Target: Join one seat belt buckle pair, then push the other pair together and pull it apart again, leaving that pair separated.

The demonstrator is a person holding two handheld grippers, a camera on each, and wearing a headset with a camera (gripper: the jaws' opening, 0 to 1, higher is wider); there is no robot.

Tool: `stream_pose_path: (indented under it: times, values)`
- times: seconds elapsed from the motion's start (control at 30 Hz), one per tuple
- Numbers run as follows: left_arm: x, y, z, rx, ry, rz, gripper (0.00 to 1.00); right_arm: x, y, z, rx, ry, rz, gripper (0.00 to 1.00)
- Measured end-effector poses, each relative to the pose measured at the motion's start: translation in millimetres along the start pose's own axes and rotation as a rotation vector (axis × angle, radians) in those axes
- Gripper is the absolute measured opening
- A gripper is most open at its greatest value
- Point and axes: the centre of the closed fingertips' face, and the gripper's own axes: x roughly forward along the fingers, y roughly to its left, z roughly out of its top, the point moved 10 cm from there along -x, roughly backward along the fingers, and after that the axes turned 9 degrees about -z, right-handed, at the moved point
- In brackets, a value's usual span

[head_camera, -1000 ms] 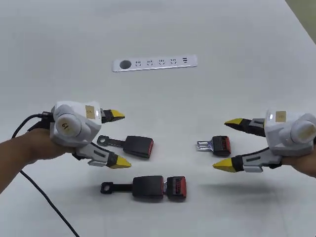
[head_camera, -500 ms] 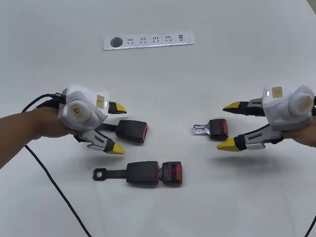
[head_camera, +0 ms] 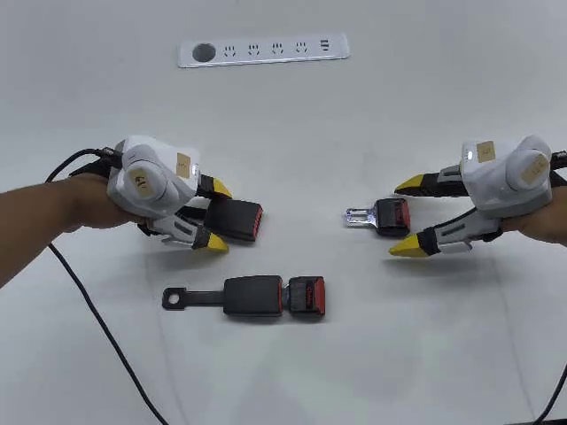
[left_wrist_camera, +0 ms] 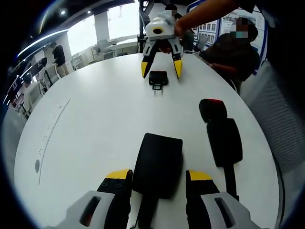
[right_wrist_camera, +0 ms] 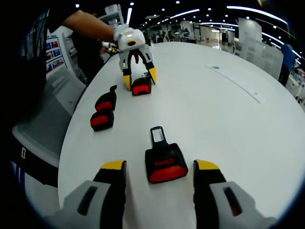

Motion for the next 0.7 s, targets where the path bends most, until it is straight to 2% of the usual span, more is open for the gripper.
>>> stream_pose_path:
  times: [0.1, 0.13, 0.17, 0.2, 0.23, 0.3, 0.7]
  values:
    - [-0.2, -0.3, -2.6, -0.022, -0.027, 0.020, 0.45, 2.3, -1.7, -2.2, -0.024, 0.027, -0.007, 0.52]
    - [-1.5, 1.8, -2.3, -0.043, -0.050, 0.056, 0.42, 2.5, -2.0, -2.2, -0.022, 0.027, -0.004, 0.51]
    - [-4.1, 5.5, -1.8, -0.036, -0.051, 0.102, 0.38, 2.5, -2.0, -2.1, -0.018, 0.026, -0.001, 0.49]
    - [-1.3, 2.1, -3.0, -0.085, -0.056, 0.068, 0.36, 2.6, -1.5, -1.7, -0.019, 0.026, 0.001, 0.46]
    - [-1.0, 2.8, -1.9, -0.058, -0.049, 0.065, 0.36, 2.9, -2.8, -1.8, -0.042, 0.027, -0.009, 0.44]
    - [-1.1, 3.1, -0.8, -0.054, -0.047, 0.068, 0.36, 2.7, -6.9, -2.7, -0.043, 0.031, -0.020, 0.36]
    - [-1.4, 5.0, 0.9, -0.046, -0.029, 0.061, 0.35, 2.7, -10.7, -4.3, -0.073, 0.020, 0.011, 0.35]
